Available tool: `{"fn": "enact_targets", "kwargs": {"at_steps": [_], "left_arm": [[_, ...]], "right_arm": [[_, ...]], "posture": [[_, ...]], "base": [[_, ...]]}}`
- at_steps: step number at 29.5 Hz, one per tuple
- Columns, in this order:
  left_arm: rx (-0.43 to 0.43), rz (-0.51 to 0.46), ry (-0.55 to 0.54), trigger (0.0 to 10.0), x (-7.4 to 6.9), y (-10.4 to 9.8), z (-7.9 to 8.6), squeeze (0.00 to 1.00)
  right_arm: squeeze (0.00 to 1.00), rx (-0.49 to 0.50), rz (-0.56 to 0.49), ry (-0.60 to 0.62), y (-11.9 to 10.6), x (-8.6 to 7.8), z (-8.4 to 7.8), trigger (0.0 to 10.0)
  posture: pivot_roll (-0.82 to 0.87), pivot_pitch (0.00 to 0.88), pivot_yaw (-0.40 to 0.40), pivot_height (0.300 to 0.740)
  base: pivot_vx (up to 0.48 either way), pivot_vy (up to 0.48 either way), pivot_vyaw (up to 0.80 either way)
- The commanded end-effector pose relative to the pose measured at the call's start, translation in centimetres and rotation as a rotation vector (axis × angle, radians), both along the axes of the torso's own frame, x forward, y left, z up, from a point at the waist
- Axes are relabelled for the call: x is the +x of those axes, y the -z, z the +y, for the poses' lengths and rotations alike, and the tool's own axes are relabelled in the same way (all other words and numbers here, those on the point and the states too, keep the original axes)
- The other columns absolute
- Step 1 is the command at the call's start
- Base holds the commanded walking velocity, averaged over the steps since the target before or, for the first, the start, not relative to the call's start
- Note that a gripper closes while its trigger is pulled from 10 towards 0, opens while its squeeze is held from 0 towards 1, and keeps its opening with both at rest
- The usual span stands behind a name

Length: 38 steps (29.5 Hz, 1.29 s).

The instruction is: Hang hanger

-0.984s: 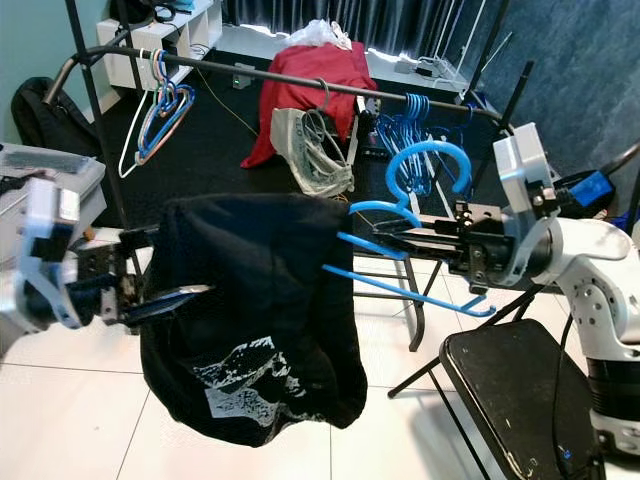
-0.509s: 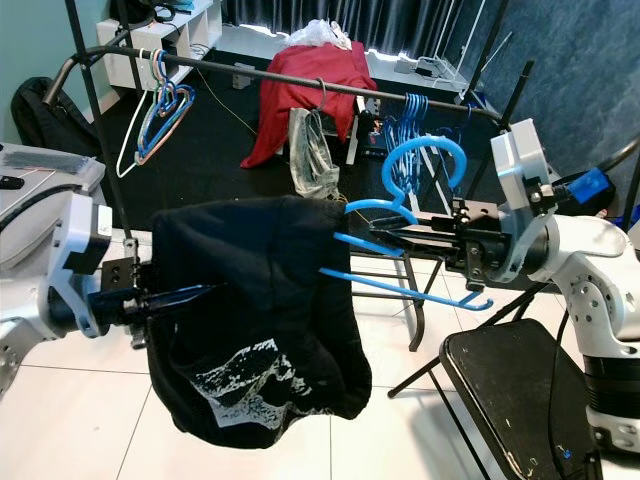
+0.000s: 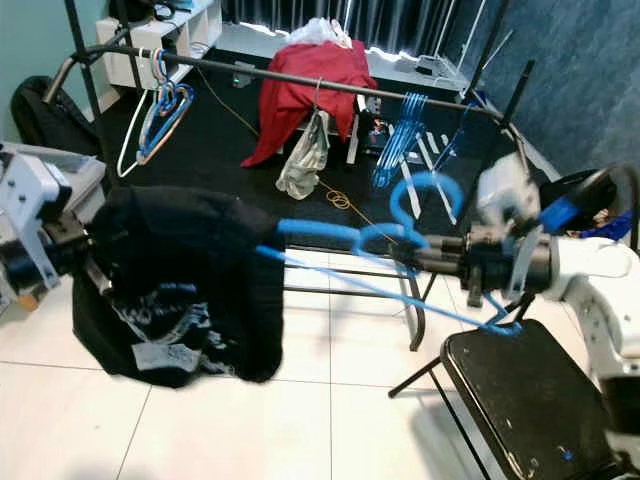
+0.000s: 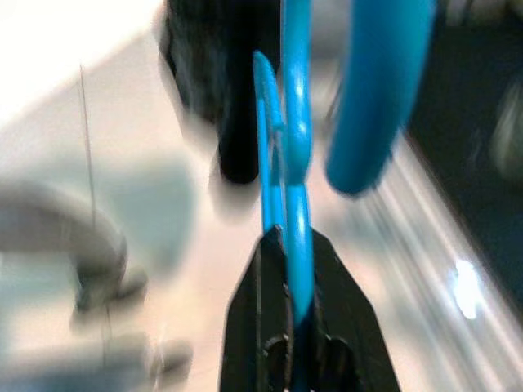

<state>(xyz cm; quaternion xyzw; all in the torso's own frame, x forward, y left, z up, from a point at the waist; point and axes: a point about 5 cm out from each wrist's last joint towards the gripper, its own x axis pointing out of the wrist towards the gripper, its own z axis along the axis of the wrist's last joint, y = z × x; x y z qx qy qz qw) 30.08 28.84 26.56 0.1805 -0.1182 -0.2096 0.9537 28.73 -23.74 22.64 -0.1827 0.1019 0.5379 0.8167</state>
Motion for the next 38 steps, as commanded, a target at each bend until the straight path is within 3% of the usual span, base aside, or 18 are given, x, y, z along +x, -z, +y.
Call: {"fn": "enact_targets", "kwargs": {"at_steps": [1, 4, 5, 6, 7, 8, 9, 11, 13, 14, 15, 17, 19, 22, 23, 27, 31, 38], "left_arm": [[0.0, -0.047, -0.133, 0.0, 0.4, -1.0, 1.3, 0.0], [0.014, -0.014, -0.286, 0.1, 1.1, -0.1, 2.4, 0.0], [0.004, 0.015, -0.351, 0.9, 1.5, 0.8, 2.6, 0.0], [0.004, 0.015, -0.351, 0.9, 1.5, 0.8, 2.6, 0.0], [-0.006, 0.072, -0.391, 0.0, 1.9, 2.6, 1.9, 0.0], [-0.006, 0.072, -0.391, 0.0, 1.9, 2.6, 1.9, 0.0], [-0.048, 0.128, -0.396, 0.0, 2.3, 4.6, 0.6, 0.0], [-0.048, 0.128, -0.396, 0.0, 2.3, 4.6, 0.6, 0.0], [-0.078, 0.237, -0.372, 10.0, 2.1, 9.0, -3.4, 0.0], [-0.078, 0.237, -0.372, 10.0, 2.1, 9.0, -3.4, 0.0], [-0.107, 0.28, -0.378, 10.0, 1.6, 10.9, -5.2, 0.0], [-0.107, 0.28, -0.378, 10.0, 1.6, 10.9, -5.2, 0.0], [-0.177, 0.308, -0.485, 10.0, 0.7, 13.3, -7.3, 0.0], [-0.223, 0.272, -0.535, 10.0, 0.2, 13.1, -7.4, 0.0], [-0.295, 0.309, -0.557, 10.0, 0.1, 13.4, -6.9, 0.0], [-0.397, 0.342, -0.568, 10.0, -0.4, 13.6, -6.6, 0.0], [-0.424, 0.262, -0.541, 10.0, -0.7, 13.0, -7.8, 0.0], [-0.524, 0.281, -0.56, 10.0, -0.1, 13.0, -7.6, 0.0]], "right_arm": [[0.0, -0.066, 0.011, 0.071, 1.5, 0.5, -0.6, 0.0], [0.0, -0.02, -0.018, 0.138, 2.3, 1.2, -0.4, 0.0], [0.0, 0.061, -0.038, 0.208, 2.3, 2.0, -0.1, 3.3], [0.0, 0.061, -0.038, 0.208, 2.3, 2.0, -0.1, 3.3], [0.0, 0.145, -0.047, 0.287, 3.0, 2.8, 0.5, 10.0], [0.0, 0.145, -0.047, 0.287, 3.0, 2.8, 0.5, 10.0], [0.0, 0.198, -0.045, 0.369, 4.0, 3.5, 1.1, 10.0], [0.0, 0.198, -0.045, 0.369, 4.0, 3.5, 1.1, 10.0], [0.0, 0.31, 0.005, 0.557, 7.0, 4.5, 2.4, 10.0], [0.0, 0.31, 0.005, 0.557, 7.0, 4.5, 2.4, 10.0], [0.0, 0.306, 0.014, 0.631, 8.8, 4.5, 3.1, 10.0], [0.0, 0.306, 0.014, 0.631, 8.8, 4.5, 3.1, 10.0], [0.0, 0.327, -0.005, 0.757, 10.1, 4.8, 3.3, 10.0], [0.0, 0.331, -0.012, 0.792, 10.2, 5.0, 3.0, 10.0], [0.0, 0.323, -0.02, 0.783, 10.2, 5.0, 3.2, 10.0], [0.0, 0.305, -0.039, 0.779, 10.3, 5.0, 3.5, 10.0], [0.0, 0.309, -0.057, 0.818, 10.7, 5.1, 3.4, 10.0], [0.0, 0.303, -0.067, 0.822, 10.8, 5.2, 3.5, 10.0]], "posture": [[0.04, 0.042, -0.144, 0.74], [0.04, 0.042, -0.144, 0.74], [0.04, 0.048, -0.145, 0.74], [0.04, 0.048, -0.145, 0.74], [0.04, 0.05, -0.143, 0.74], [0.04, 0.05, -0.143, 0.74], [0.04, 0.057, -0.14, 0.74], [0.04, 0.057, -0.14, 0.74], [0.03, 0.062, -0.133, 0.74], [0.03, 0.062, -0.133, 0.74], [0.04, 0.069, -0.131, 0.74], [0.04, 0.069, -0.131, 0.74], [0.04, 0.086, -0.112, 0.74], [0.05, 0.087, -0.109, 0.74], [0.06, 0.09, -0.115, 0.74], [0.05, 0.091, -0.112, 0.74], [0.06, 0.09, -0.124, 0.74], [0.05, 0.088, -0.119, 0.74]], "base": [[0.0, 0.0, 0.0], [0.0, 0.0, 0.0], [0.0, 0.0, 0.0], [0.0, 0.0, 0.0], [0.0, 0.0, 0.0], [0.0, 0.0, 0.0], [0.0, 0.0, 0.0], [0.0, 0.0, 0.0], [0.0, 0.0, 0.0], [0.0, 0.0, 0.0], [0.0, 0.0, 0.79], [0.0, 0.0, 0.79], [0.0, 0.0, 0.78], [0.0, 0.0, 0.77], [0.0, 0.0, 0.78], [0.0, 0.0, 0.78], [0.0, 0.0, 0.78], [0.0, 0.0, 0.77]]}}
